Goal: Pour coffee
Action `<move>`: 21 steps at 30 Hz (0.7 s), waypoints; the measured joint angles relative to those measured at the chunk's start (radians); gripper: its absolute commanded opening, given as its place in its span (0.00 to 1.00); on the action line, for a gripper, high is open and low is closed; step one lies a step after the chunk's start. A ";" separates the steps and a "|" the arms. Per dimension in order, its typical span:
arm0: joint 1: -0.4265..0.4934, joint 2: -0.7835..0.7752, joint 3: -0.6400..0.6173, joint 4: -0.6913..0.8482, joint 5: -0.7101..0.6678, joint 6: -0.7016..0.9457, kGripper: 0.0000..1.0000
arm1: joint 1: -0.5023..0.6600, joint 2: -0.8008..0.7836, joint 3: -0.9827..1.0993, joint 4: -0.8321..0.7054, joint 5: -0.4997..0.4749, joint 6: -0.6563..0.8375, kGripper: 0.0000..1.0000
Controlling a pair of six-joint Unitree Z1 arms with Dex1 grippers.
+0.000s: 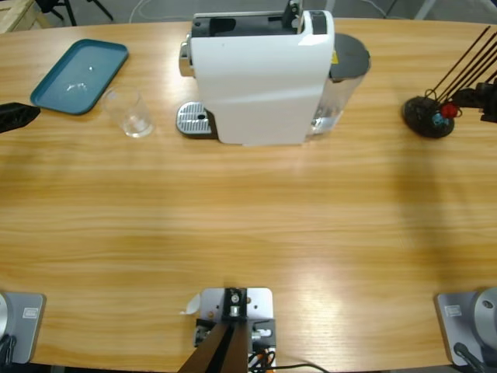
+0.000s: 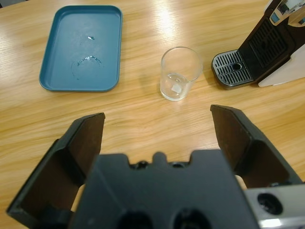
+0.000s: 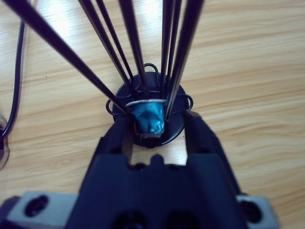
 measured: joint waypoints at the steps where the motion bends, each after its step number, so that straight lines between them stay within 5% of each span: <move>1: 0.000 0.000 0.000 0.000 0.000 0.000 0.95 | 0.000 0.003 0.000 -0.002 0.001 0.000 0.00; 21: 0.000 0.007 0.000 -0.001 0.000 0.000 0.95 | -0.002 -0.056 0.000 0.036 0.045 -0.019 0.00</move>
